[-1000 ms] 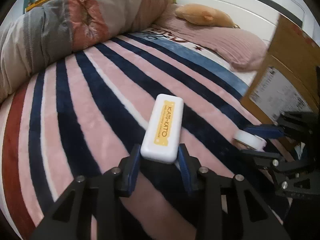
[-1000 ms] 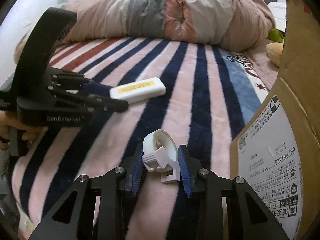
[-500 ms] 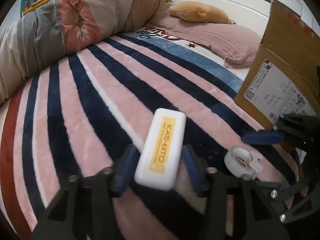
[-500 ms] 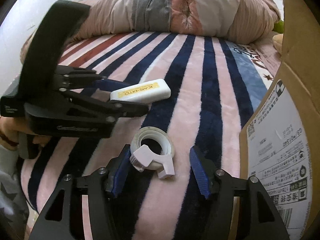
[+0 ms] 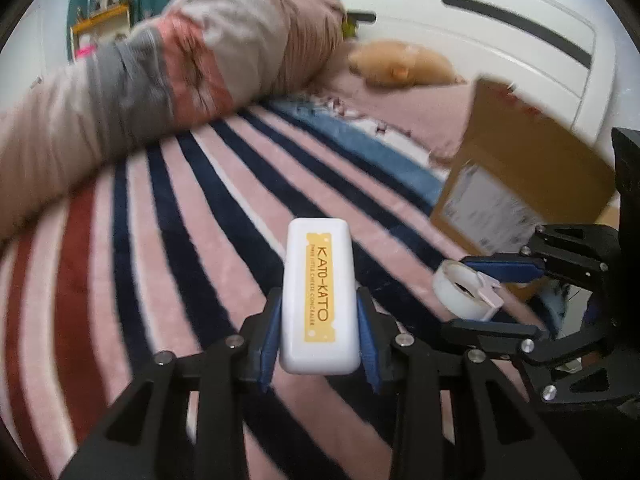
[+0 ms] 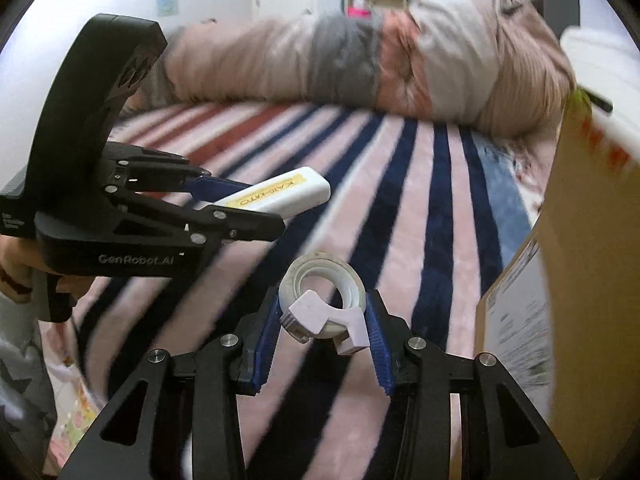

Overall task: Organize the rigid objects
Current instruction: 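Grasp the white KATO-KATO soap bar with the left gripper while the right grasps the tape roll, then lower the soap bar and tape roll into the box and release both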

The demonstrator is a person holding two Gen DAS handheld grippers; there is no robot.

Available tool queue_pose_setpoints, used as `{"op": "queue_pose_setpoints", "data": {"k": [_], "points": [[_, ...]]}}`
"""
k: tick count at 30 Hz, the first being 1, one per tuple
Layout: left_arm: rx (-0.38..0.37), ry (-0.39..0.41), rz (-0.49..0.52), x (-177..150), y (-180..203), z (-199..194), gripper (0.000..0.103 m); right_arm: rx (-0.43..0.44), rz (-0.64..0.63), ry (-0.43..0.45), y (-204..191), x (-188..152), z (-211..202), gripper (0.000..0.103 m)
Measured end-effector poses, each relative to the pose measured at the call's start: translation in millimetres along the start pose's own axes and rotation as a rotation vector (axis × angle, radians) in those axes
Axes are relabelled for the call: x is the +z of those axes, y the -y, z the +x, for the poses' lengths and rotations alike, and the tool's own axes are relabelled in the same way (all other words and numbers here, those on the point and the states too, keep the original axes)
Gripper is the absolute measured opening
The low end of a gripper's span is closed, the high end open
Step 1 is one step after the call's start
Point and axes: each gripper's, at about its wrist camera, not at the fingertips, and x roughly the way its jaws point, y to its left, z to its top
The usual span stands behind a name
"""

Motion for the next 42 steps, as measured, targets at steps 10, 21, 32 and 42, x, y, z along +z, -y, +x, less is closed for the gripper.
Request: {"op": "queue_pose_setpoints", "data": {"k": [10, 21, 32, 42], "points": [[-0.004, 0.101, 0.08, 49.8, 91.9, -109.2, 0.032, -0.059, -0.008, 0.211, 14.1, 14.4, -129.2, 0.037], [-0.101, 0.04, 0.206, 118.3, 205.4, -54.9, 0.032, -0.166, 0.131, 0.135, 123.2, -21.4, -174.4, 0.037], [-0.068, -0.089, 0.229, 136.7, 221.5, 20.6, 0.032, -0.171, 0.184, 0.073, 170.7, -38.3, -145.9, 0.053], [-0.031, -0.114, 0.255, 141.1, 213.7, 53.7, 0.033, -0.132, 0.181, 0.078, 179.5, -40.6, -137.7, 0.053]]}}
